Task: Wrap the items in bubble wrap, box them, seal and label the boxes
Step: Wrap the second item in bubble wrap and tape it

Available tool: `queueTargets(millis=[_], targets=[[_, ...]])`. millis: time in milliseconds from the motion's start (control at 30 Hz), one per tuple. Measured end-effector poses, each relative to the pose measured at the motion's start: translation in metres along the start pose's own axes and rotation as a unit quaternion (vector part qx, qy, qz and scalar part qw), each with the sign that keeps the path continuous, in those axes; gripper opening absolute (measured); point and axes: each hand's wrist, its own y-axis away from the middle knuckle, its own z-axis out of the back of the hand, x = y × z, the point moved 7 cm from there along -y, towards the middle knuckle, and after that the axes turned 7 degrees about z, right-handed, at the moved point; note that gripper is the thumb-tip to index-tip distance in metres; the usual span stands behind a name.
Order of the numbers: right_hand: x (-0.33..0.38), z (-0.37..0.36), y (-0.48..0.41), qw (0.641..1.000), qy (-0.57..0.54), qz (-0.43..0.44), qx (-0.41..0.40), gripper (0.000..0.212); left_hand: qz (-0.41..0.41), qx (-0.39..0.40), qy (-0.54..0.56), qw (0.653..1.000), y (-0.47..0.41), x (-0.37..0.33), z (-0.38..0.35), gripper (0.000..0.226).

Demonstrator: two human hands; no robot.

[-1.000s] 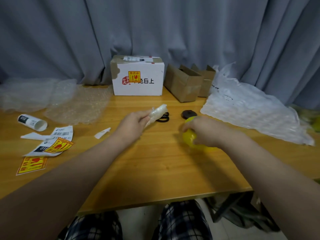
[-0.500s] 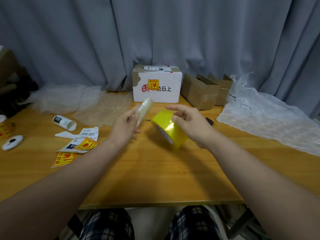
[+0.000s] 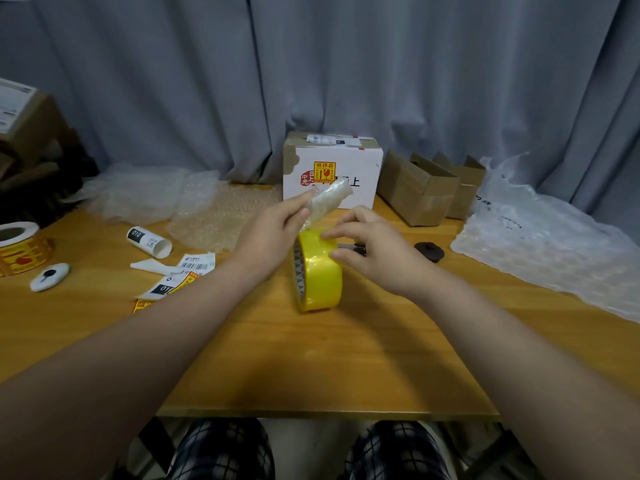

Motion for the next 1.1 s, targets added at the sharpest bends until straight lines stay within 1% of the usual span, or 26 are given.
queueTargets(millis=[67, 167, 333, 433, 533, 600, 667, 700, 767, 800, 933, 1000, 1100], targets=[[0.005, 0.001, -0.002, 0.999, 0.037, 0.032, 0.003, 0.027, -0.01, 0.003, 0.011, 1.0, 0.002, -0.002, -0.002, 0.04], [0.009, 0.001, -0.009, 0.999, 0.026, 0.039, -0.004, 0.022, -0.013, 0.004, 0.044, 0.999, 0.004, -0.001, -0.002, 0.039], [0.015, -0.001, -0.022, 0.999, 0.012, 0.045, 0.014, 0.021, -0.002, 0.025, 0.083, 0.996, 0.001, 0.0, -0.002, 0.038], [0.019, 0.0, -0.028, 0.997, 0.024, 0.064, 0.048, 0.008, 0.002, 0.044, 0.092, 0.995, -0.001, -0.001, -0.003, 0.037], [0.022, -0.004, -0.035, 0.992, 0.046, 0.077, 0.089, 0.014, 0.012, 0.049, 0.087, 0.995, -0.005, 0.001, -0.004, 0.037], [0.022, -0.007, -0.037, 0.989, 0.065, 0.08, 0.102, 0.013, 0.02, 0.049, 0.086, 0.995, -0.007, 0.004, -0.004, 0.037], [0.02, -0.008, -0.036, 0.989, 0.062, 0.09, 0.099, 0.006, 0.023, 0.053, 0.083, 0.995, -0.008, 0.004, -0.004, 0.036], [0.02, -0.007, -0.035, 0.989, 0.055, 0.096, 0.095, 0.009, 0.026, 0.057, 0.084, 0.994, -0.009, 0.004, -0.005, 0.036], [0.019, -0.004, -0.033, 0.989, 0.048, 0.106, 0.087, 0.023, 0.032, 0.069, 0.102, 0.992, -0.009, 0.002, -0.005, 0.034], [0.018, -0.002, -0.032, 0.989, 0.046, 0.114, 0.078, 0.025, 0.033, 0.076, 0.118, 0.99, -0.008, 0.0, -0.005, 0.034], [0.018, 0.001, -0.028, 0.987, 0.041, 0.151, 0.04, 0.012, 0.032, 0.081, 0.156, 0.984, -0.004, -0.004, -0.004, 0.034], [0.017, 0.001, -0.03, 0.988, 0.03, 0.143, 0.044, 0.008, 0.033, 0.078, 0.165, 0.983, -0.004, -0.003, -0.004, 0.034], [0.014, -0.001, -0.039, 0.991, 0.012, 0.103, 0.085, 0.008, 0.036, 0.085, 0.175, 0.98, -0.005, -0.002, -0.005, 0.033]])
